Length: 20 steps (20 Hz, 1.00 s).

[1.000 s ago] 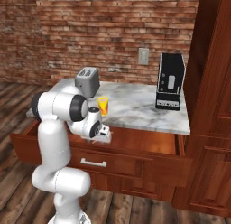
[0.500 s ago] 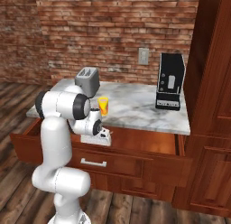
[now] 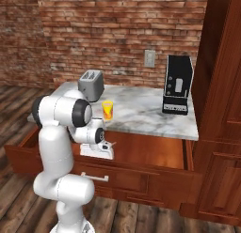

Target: Pick up the straw from the left drawer and put it inside the smoothie cup.

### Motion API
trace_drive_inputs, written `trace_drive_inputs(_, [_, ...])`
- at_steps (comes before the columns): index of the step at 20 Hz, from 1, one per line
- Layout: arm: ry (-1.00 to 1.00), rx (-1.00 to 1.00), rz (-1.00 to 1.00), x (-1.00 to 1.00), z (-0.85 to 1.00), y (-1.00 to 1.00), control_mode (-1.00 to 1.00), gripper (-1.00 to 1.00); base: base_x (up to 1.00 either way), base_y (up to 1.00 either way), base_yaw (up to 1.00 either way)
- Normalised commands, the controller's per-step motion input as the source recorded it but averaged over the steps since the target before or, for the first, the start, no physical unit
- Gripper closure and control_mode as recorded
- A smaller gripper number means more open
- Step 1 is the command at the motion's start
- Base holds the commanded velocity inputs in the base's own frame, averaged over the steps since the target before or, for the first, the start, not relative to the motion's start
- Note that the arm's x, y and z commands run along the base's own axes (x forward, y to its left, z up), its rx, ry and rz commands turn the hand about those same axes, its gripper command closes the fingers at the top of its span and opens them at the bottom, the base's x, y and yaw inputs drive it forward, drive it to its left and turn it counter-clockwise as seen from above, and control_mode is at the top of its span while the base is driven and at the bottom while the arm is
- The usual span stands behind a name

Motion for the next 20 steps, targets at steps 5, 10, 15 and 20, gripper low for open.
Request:
trace_drive_inputs(5, [0.00,0.00,0.02,-1.00,0.00,-0.09,-1.00,-1.00,0.00,0.00,0.00])
trace_drive_inputs(10, [-0.13,0.00,0.00,-1.00,0.04,-0.02,-1.00,-1.00,0.00,0.00,0.00])
trace_drive_inputs(15, [-0.16,0.00,0.00,-0.87,0.36,0.00,-1.00,-1.00,0.00,0.00,0.00])
trace_drive_inputs(20, [-0.12,0.00,0.00,-0.14,0.53,0.00,-1.00,-1.00,0.00,0.00,0.00])
